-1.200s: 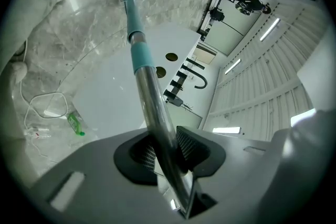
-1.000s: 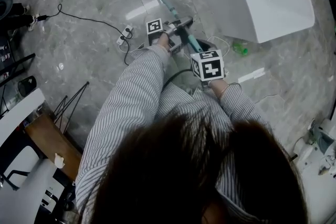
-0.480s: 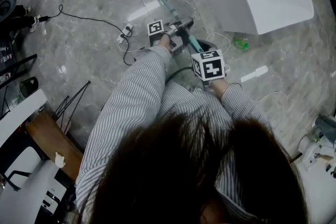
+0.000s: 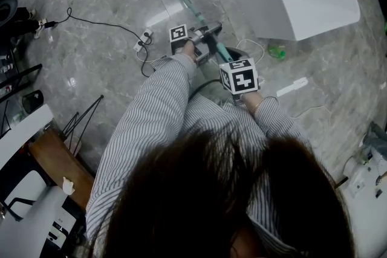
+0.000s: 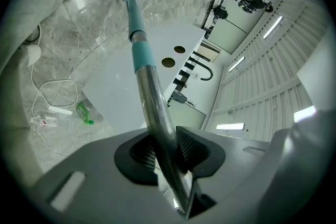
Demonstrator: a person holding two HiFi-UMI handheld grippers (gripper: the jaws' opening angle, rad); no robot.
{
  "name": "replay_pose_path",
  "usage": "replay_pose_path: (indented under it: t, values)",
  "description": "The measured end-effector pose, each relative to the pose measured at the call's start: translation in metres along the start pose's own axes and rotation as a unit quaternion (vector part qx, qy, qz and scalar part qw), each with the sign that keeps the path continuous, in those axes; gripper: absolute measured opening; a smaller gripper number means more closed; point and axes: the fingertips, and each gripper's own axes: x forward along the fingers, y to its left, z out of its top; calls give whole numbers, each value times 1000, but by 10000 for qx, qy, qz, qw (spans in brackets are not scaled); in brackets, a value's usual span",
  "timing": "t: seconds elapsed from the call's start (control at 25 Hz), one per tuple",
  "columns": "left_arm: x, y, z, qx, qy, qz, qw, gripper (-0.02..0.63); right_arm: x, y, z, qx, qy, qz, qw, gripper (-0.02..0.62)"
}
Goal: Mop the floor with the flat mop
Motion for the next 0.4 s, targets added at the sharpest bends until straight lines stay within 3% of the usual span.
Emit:
replay_pose_path:
  t: [0.4]
  values:
    - [2,3,1,2,105,36,9999,97,2,-3,-1,126,-41,61,9999,114]
